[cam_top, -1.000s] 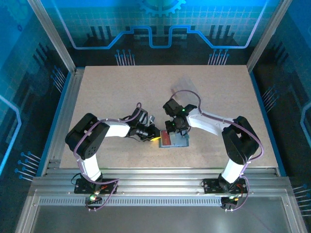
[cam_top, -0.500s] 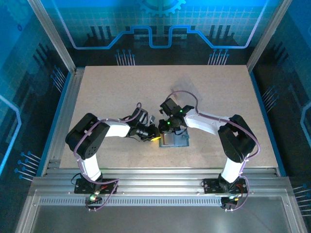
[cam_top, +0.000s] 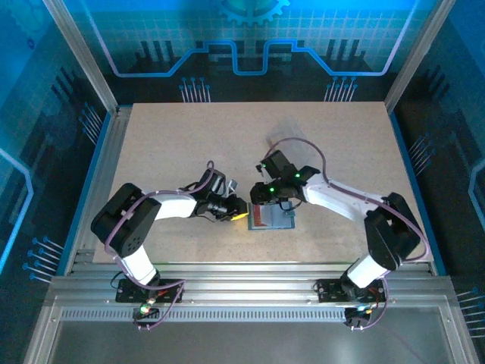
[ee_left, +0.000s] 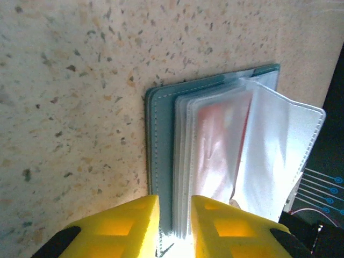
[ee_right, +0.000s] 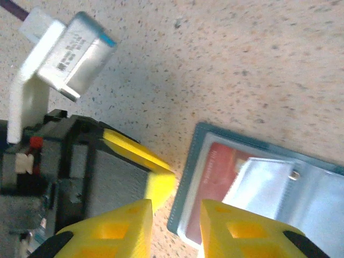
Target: Put the credit cards into the card holder
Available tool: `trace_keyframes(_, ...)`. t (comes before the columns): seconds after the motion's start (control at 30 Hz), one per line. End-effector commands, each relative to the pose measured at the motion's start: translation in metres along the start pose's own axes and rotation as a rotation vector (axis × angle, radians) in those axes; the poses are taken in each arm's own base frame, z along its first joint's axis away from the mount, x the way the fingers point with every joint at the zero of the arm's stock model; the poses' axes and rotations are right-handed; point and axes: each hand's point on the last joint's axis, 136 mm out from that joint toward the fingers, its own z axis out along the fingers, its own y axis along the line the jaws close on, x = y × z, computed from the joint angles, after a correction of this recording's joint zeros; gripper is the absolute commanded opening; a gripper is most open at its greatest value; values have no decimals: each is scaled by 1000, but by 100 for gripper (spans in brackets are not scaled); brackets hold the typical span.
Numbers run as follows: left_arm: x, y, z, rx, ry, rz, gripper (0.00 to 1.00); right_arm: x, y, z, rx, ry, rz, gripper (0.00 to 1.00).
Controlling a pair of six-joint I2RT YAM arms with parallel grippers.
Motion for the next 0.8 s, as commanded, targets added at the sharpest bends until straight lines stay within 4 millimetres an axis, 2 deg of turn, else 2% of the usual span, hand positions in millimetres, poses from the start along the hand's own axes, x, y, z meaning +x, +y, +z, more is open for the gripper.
trace_keyframes(0.0,1,-3,-10,12,-11,-15,25,14,-30,-6,71,32,35,30)
trace_keyframes(0.1,1,-6,-12,21,-15,-9,28,23,-45,-3,97,45,64,22)
trace_keyframes(0.23,1,-8,-12,27,-16,0,30,32,-63,5,147,53,101,0)
trace_keyframes(0.3,1,-7,-11,26,-13,-2,31,33,-68,10,150,56,113,0)
trace_keyframes(0.4,1,-5,-9,25,-8,-5,31,34,-57,22,80,76,110,0)
trace_keyframes(0.47,1,-4,-9,23,-6,-5,31,30,-52,16,86,48,82,6)
trace_keyframes(0.53,0,-4,-7,22,-4,-5,31,23,-62,2,163,4,73,20)
trace_keyframes(0.63,1,-4,-5,29,4,-8,31,21,-77,-12,214,5,96,28)
trace_keyframes(0.77,2,-4,-4,32,8,-8,31,34,-91,-11,218,40,139,34)
